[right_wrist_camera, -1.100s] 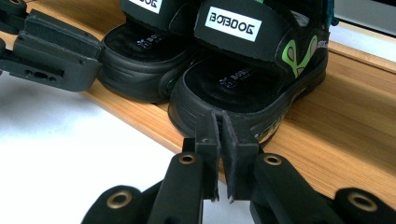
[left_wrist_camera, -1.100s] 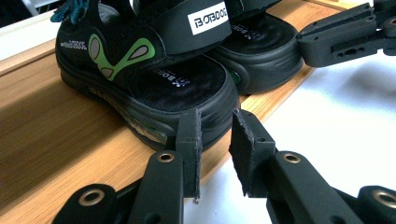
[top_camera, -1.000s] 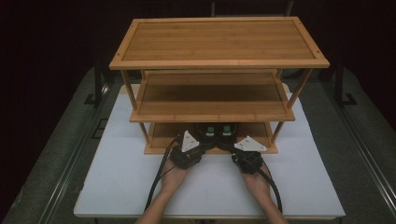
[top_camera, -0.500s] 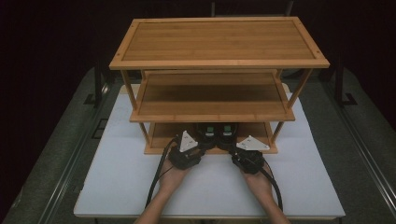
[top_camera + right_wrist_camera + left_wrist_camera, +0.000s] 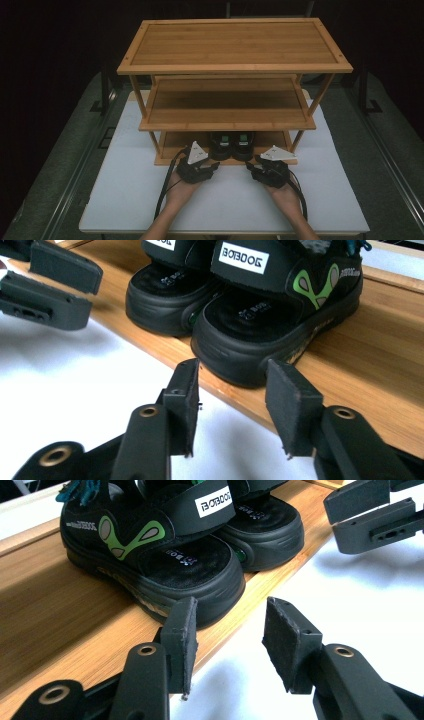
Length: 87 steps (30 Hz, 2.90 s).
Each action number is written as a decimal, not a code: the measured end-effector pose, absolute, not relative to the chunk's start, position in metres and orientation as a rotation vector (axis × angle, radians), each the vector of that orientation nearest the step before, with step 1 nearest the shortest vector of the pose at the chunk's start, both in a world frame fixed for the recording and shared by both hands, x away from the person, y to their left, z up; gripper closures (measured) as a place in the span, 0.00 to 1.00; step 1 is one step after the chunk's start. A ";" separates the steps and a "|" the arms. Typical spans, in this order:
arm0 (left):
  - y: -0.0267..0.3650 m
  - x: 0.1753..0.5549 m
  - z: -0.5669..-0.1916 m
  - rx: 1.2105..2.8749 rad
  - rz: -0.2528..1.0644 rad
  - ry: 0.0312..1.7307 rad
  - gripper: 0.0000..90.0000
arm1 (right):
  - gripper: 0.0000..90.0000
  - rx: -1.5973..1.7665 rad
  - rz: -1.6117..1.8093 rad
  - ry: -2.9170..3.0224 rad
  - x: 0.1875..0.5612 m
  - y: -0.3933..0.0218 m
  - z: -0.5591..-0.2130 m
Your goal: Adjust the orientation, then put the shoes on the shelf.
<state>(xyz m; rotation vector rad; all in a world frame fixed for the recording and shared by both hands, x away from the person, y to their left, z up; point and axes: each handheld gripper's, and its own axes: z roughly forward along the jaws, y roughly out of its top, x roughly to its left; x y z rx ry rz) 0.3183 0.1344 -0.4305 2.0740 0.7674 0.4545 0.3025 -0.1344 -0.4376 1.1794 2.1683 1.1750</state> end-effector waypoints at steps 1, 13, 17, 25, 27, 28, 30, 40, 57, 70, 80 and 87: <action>0.135 0.318 -0.431 2.065 0.447 0.774 0.60 | 0.59 1.180 1.175 2.174 0.302 -0.136 -0.438; 0.141 0.313 -0.430 2.062 0.426 0.777 0.53 | 0.48 1.184 1.184 2.226 0.297 -0.151 -0.436; 0.143 0.311 -0.429 2.067 0.423 0.774 0.51 | 0.46 1.191 1.197 2.228 0.296 -0.156 -0.435; 0.149 0.309 -0.425 2.062 0.431 0.774 0.47 | 0.42 1.204 1.201 2.231 0.293 -0.168 -0.435; 0.151 0.309 -0.425 2.065 0.427 0.777 0.46 | 0.42 1.221 1.205 2.225 0.292 -0.171 -0.435; 0.152 0.308 -0.425 2.063 0.426 0.778 0.46 | 0.42 1.222 1.206 2.222 0.292 -0.173 -0.435; 0.154 0.308 -0.424 2.069 0.429 0.774 0.45 | 0.41 1.226 1.206 2.219 0.291 -0.176 -0.435; 0.160 0.304 -0.421 2.057 0.431 0.777 0.42 | 0.41 1.244 1.208 2.211 0.285 -0.191 -0.438; 0.172 0.296 -0.423 2.061 0.435 0.782 0.35 | 0.40 1.255 1.217 2.205 0.271 -0.207 -0.443; 0.188 0.292 -0.425 2.066 0.432 0.803 0.32 | 0.38 1.257 1.223 2.203 0.261 -0.218 -0.442; 0.205 0.286 -0.429 2.069 0.428 0.824 0.32 | 0.37 1.287 1.227 2.186 0.252 -0.233 -0.444; 0.218 0.280 -0.432 2.067 0.430 0.847 0.31 | 0.35 1.292 1.226 2.188 0.245 -0.239 -0.448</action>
